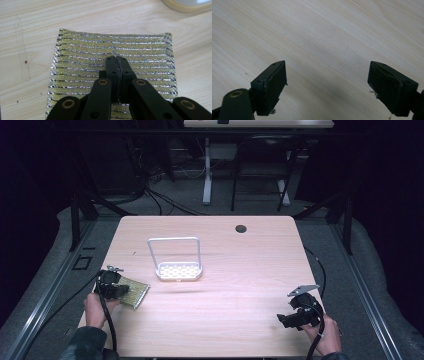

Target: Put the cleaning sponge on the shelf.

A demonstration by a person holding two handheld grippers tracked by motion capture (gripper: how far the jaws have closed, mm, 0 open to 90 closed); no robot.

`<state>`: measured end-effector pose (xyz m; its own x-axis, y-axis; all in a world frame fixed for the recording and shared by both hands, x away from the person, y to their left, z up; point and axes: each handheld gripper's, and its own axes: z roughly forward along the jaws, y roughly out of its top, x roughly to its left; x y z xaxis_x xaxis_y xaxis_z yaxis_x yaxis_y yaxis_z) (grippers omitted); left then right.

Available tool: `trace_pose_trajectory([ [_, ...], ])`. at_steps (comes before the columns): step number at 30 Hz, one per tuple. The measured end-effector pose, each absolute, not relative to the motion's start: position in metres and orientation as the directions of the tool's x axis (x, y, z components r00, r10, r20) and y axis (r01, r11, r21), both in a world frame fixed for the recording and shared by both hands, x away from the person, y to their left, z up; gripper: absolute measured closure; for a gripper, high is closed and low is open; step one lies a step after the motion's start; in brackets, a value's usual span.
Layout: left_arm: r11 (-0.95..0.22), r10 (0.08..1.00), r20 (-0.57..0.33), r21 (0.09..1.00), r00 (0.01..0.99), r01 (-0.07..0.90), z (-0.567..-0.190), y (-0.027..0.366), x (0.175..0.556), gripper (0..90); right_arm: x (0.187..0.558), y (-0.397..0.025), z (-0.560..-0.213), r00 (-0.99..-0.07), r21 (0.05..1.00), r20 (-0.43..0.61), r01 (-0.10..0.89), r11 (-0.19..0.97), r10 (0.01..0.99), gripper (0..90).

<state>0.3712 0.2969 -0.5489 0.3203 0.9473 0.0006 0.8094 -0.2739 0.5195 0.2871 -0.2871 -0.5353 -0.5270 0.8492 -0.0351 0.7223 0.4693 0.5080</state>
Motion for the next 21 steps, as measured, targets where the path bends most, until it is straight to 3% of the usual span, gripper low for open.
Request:
trace_pose_trajectory([
  [21, -0.277, 0.942, 0.0, 0.563, 0.335, 0.779, -0.526, 0.296, 0.354, 89.4, 0.287, -0.288, -0.536, -0.526, 0.507, -0.039, 0.722, 0.47, 0.85, 15.3],
])
